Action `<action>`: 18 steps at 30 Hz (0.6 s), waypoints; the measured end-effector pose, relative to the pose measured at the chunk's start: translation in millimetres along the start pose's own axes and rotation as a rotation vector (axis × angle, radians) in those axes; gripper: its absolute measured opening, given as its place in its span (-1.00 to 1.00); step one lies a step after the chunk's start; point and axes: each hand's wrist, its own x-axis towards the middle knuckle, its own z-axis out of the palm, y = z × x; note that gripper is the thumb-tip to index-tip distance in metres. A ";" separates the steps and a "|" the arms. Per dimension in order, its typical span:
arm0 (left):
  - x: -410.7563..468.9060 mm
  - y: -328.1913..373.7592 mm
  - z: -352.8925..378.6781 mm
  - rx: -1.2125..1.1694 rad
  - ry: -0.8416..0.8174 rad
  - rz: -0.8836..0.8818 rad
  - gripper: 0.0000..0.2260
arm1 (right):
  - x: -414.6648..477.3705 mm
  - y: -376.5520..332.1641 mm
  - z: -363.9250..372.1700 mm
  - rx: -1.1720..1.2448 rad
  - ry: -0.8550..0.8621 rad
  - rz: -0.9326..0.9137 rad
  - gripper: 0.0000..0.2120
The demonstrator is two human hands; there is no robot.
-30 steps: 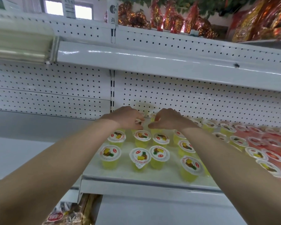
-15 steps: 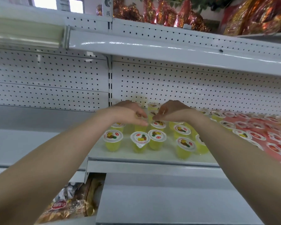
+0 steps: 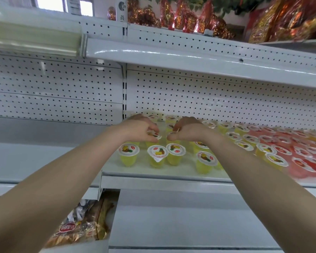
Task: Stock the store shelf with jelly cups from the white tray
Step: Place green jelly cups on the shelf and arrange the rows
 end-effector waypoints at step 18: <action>-38.7 10.5 -2.8 -0.217 0.221 0.050 -0.74 | -46.5 8.7 -2.5 0.192 0.147 -0.086 -0.84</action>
